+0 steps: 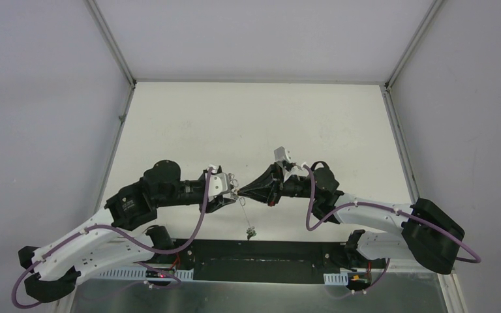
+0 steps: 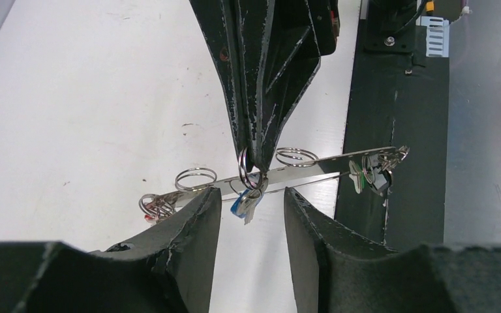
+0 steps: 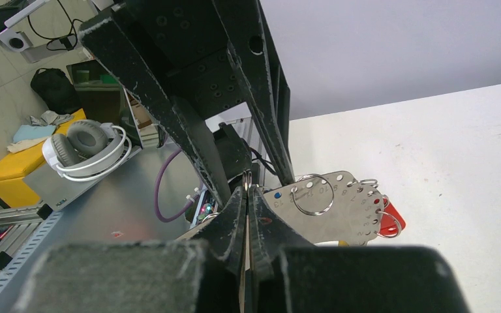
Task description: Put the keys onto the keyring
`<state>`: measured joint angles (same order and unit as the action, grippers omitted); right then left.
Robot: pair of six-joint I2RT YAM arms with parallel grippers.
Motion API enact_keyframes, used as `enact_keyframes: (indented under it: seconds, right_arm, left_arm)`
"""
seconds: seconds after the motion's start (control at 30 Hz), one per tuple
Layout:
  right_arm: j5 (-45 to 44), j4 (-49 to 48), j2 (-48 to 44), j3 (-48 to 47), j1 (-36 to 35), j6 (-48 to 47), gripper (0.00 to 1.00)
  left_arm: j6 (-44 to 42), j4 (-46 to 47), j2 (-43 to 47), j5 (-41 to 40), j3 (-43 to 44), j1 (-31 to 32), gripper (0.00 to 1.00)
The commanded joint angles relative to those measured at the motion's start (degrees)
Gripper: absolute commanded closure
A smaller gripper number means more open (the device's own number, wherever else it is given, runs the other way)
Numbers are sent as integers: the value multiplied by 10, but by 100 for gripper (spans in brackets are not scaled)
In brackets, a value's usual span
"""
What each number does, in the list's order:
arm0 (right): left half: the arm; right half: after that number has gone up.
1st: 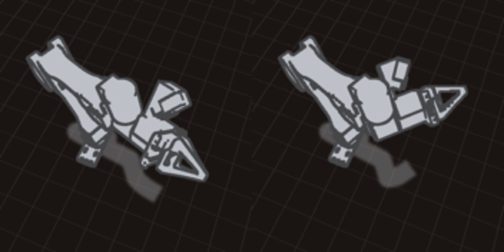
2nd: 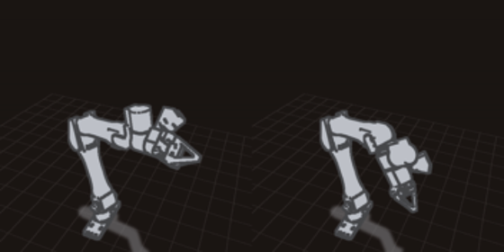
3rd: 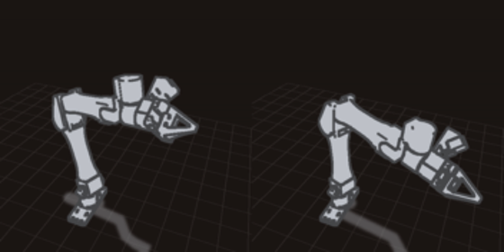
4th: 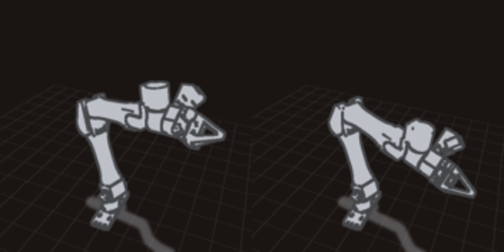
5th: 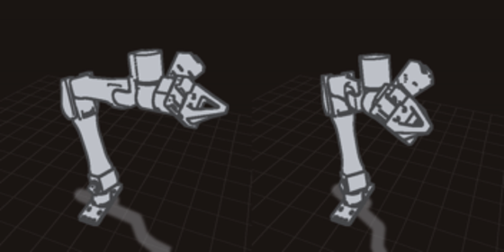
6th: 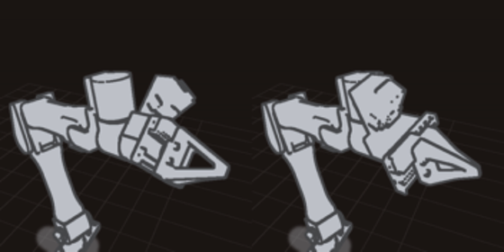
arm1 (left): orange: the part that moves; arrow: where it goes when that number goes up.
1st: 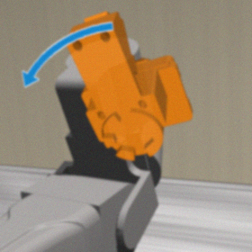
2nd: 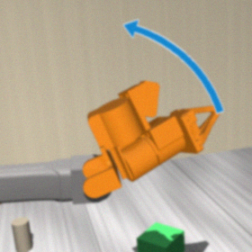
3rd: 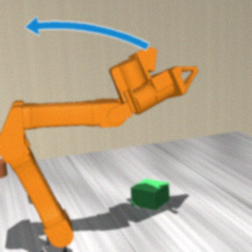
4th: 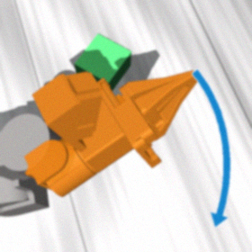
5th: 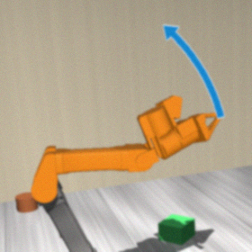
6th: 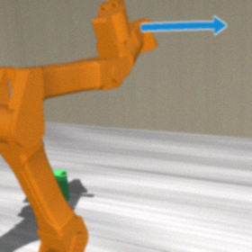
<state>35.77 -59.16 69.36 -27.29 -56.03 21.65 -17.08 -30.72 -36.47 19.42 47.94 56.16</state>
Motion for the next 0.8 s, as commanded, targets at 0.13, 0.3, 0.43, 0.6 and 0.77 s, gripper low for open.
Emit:
enact_keyframes:
  seconds: [0.13, 0.3, 0.43, 0.6, 0.77]
  right_arm:
    - [-10, -40, -17, 0, -1, 6, 100]
    - [-10, -40, -17, -2, -2, 6, 100]
    - [-10, -39, -17, -2, -1, 6, 100]
    - [-10, -39, -17, -3, -1, 6, 100]
    - [-10, -39, -19, -2, -1, 7, 100]
  left_arm:
    - [5, 45, -4, 8, -12, -2, 67]
    - [5, 37, -2, 26, -18, -1, 79]
    - [10, 27, 1, 27, -23, -1, 85]
    - [12, 13, -9, 26, -24, -2, 87]
    - [13, 13, -32, 38, -21, -1, 87]
